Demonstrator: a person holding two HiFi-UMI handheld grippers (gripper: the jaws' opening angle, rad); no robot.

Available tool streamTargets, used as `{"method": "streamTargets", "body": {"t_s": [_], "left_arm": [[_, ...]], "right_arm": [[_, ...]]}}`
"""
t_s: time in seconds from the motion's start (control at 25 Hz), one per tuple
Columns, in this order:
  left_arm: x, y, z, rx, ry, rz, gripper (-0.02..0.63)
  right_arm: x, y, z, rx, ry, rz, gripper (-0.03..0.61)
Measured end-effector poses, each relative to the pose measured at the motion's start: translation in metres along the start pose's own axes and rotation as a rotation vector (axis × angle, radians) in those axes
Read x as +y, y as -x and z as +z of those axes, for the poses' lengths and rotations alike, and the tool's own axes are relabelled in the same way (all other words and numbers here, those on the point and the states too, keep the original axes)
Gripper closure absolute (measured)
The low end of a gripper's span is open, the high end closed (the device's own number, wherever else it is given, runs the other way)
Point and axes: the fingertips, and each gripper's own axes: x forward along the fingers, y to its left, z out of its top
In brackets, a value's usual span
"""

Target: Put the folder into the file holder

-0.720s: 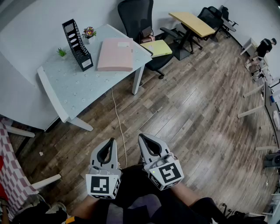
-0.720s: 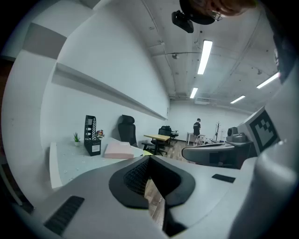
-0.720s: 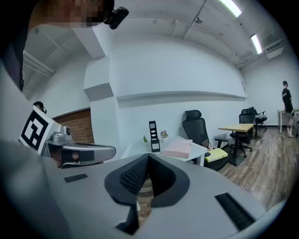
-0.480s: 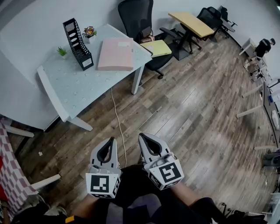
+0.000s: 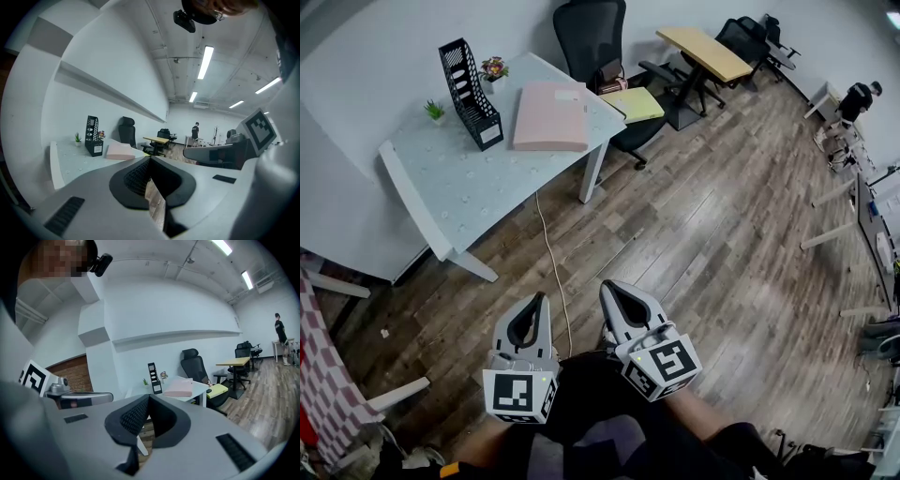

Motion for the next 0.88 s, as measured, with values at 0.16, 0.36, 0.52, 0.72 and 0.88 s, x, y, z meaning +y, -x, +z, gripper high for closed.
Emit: {"method": "streamTargets", "body": {"t_s": [0.16, 0.36, 0.52, 0.72, 0.88], "left_arm": [[0.009, 0.009, -0.001, -0.004, 0.013, -0.009, 0.606], [0.022, 0.014, -0.007, -0.006, 0.033, 0.006, 0.604], [0.032, 0.004, -0.006, -0.008, 0.034, 0.052, 0.604], [0.045, -0.030, 0.003, -0.007, 0.023, 0.122, 0.604], [0.050, -0.066, 0.014, -0.003, 0.023, 0.174, 0.604]], "right_arm": [[0.006, -0.002, 0.001, -0.008, -0.023, -0.025, 0.563], [0.009, -0.005, -0.005, 0.012, -0.031, -0.037, 0.563], [-0.005, -0.019, -0.006, 0.015, -0.049, -0.013, 0.563], [-0.034, -0.054, 0.008, 0.012, -0.022, 0.016, 0.563], [-0.064, -0.082, 0.020, 0.023, 0.043, 0.046, 0.563]]}}
